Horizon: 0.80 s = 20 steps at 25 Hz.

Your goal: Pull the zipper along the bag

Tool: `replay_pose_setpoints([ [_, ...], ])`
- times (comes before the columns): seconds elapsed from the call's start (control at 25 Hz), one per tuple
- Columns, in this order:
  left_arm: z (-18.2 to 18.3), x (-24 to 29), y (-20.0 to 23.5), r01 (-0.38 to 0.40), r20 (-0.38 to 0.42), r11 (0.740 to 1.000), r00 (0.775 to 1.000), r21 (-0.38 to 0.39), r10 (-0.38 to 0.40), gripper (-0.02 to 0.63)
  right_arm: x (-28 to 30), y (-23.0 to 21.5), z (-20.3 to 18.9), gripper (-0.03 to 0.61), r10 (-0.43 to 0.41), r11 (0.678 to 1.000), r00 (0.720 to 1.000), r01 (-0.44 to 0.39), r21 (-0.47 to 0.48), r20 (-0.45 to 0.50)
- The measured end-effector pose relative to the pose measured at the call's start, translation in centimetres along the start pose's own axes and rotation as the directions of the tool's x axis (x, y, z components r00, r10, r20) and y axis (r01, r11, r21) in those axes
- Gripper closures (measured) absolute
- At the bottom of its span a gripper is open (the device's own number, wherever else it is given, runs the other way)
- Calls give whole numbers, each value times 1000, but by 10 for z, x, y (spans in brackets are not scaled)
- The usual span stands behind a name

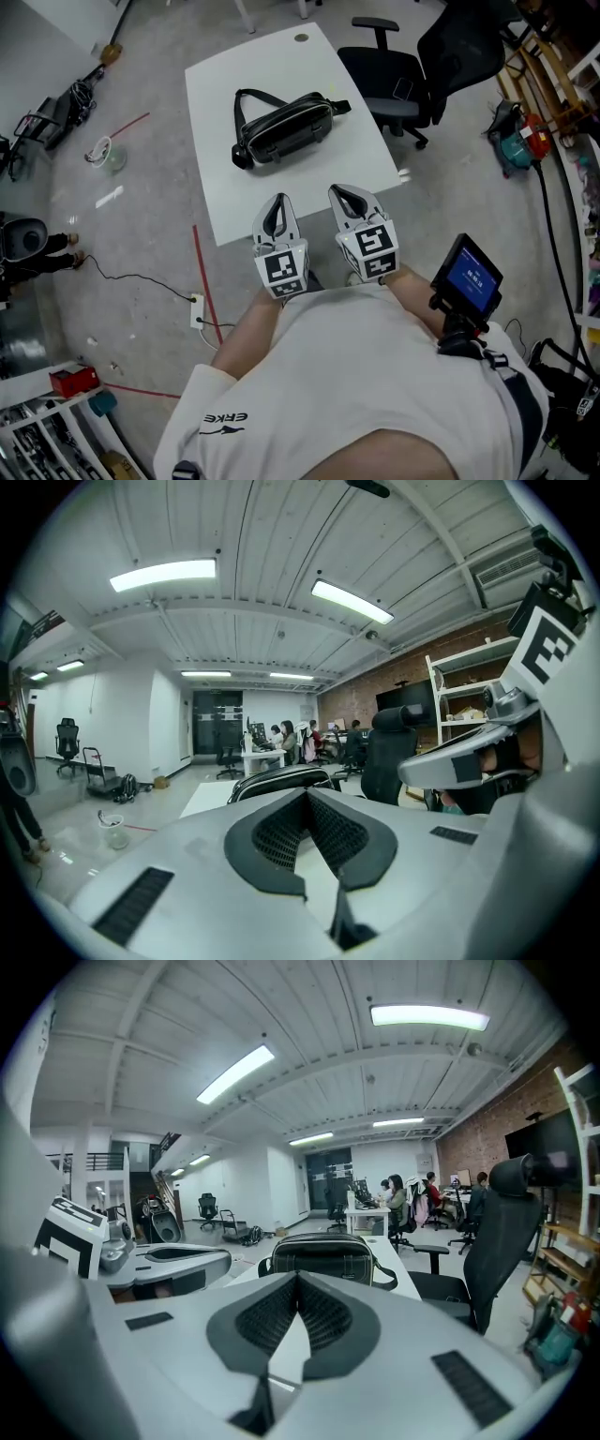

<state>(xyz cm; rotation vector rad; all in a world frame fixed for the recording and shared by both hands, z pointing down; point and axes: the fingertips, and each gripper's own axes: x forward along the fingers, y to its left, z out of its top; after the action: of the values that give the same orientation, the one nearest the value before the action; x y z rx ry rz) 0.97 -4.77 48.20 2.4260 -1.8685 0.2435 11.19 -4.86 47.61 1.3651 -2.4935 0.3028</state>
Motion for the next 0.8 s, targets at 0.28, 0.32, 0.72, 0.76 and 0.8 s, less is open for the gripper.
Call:
replay_pose_setpoints([
  [0.28,2,-37,-44,-72,-2,997,997,5,72,612,-49,-15,-17,574,41,999,999,-41,7,11],
  [0.32,2,-40,-48,-78,0,997,997,5,78,612,-53,-17,-18,574,43,999,999,-43,8,14],
  [0.72,5,-54,-64,-49,0,999,999,9,49,612,-75,-17,-19,574,11,1000,999,-12,26,36],
  [0.76,6,-54,-63,-46,6,999,999,7,46,612,-75,-15,-18,574,7,1000,999,-8,26,37],
  [0.8,6,-53,-62,-45,10,999,999,3,45,612,-75,-14,-17,574,4,1000,999,-5,23,37],
])
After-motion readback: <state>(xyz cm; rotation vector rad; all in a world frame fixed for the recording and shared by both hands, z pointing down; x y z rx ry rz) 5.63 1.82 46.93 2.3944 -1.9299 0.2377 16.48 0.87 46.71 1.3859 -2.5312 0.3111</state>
